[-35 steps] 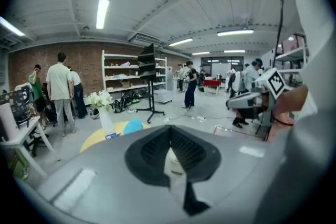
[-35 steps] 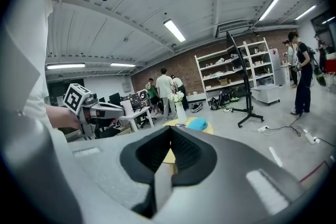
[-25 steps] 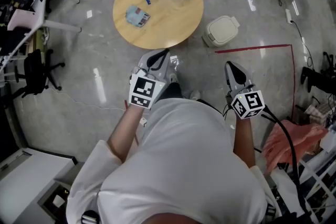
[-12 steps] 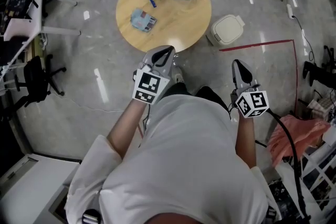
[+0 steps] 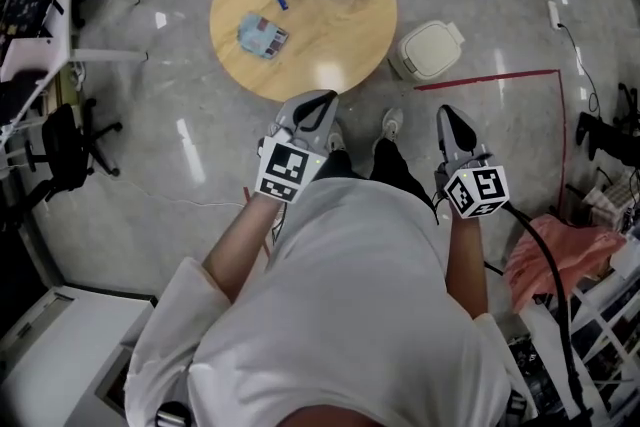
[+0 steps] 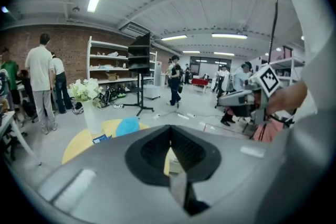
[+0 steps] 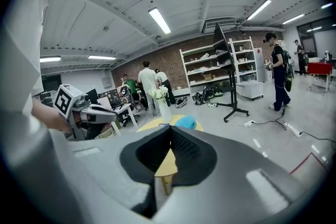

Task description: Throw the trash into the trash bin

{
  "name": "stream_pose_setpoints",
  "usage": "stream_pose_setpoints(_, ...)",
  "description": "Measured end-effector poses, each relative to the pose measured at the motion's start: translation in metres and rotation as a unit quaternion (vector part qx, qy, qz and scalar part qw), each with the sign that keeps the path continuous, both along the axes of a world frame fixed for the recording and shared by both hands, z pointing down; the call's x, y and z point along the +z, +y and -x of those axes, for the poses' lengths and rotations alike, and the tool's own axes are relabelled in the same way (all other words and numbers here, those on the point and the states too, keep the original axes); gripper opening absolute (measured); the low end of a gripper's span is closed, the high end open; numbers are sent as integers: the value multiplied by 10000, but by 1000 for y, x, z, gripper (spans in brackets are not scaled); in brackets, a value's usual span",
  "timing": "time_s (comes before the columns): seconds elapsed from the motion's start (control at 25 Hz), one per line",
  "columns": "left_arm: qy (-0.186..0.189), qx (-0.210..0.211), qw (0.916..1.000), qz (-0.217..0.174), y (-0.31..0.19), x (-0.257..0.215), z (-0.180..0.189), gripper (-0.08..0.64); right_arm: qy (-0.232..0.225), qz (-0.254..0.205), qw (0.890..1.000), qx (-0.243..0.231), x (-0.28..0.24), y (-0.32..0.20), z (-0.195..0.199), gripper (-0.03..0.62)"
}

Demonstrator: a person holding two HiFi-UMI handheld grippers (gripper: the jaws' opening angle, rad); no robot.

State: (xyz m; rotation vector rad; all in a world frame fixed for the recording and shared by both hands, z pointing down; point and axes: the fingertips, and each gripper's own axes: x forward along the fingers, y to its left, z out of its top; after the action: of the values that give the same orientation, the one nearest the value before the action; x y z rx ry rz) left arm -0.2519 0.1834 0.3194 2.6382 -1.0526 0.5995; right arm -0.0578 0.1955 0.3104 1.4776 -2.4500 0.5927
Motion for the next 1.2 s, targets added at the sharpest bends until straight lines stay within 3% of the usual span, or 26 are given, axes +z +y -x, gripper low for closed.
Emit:
stream_pose_setpoints(0.28, 78, -442, 9989, -113, -16, -2, -26, 5, -97, 58, 9997, -236, 6, -20, -23, 0)
stream_pose_setpoints(1.2, -516, -642, 9955, 479, -43, 96, -73, 5, -8, 885, 9946, -543, 132, -70, -71, 0)
